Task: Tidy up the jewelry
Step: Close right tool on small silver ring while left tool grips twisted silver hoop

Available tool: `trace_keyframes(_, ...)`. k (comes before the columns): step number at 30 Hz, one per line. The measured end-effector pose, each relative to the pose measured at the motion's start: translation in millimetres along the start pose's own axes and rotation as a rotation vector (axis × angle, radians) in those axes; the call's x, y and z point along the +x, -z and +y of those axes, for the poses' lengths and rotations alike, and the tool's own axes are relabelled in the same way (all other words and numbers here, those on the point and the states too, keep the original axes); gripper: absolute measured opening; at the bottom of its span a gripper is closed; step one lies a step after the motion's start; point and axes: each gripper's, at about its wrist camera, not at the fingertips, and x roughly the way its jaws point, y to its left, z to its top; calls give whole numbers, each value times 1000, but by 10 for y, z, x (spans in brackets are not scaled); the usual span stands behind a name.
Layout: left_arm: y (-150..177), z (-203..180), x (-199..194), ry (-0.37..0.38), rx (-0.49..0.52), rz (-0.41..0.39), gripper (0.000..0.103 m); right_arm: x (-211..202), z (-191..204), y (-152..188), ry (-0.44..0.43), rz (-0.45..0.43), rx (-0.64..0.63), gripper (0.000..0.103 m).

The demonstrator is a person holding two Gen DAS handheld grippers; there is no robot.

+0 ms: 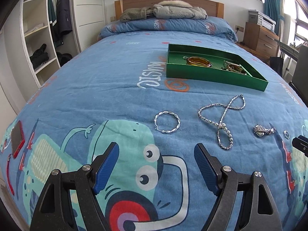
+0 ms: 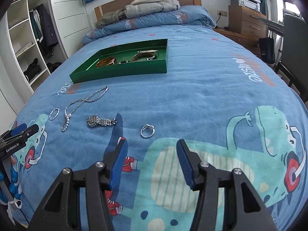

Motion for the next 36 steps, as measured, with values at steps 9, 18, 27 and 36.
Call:
trace_keyframes(9, -171, -75, 467, -1, 0, 47, 79, 337, -12, -88, -11, 7, -25, 38)
trace_keyframes(18, -253, -3, 583, 36, -40, 49, 61, 374, 36, -67, -30, -6, -83, 16)
trace_keyframes(27, -213, -72, 580, 18, -15, 16, 52, 395, -68, -26, -82, -29, -49, 17)
trace_keyframes(36, -214, -44, 554, 48, -28, 7, 40, 384, -34, -2, -63, -40, -67, 17)
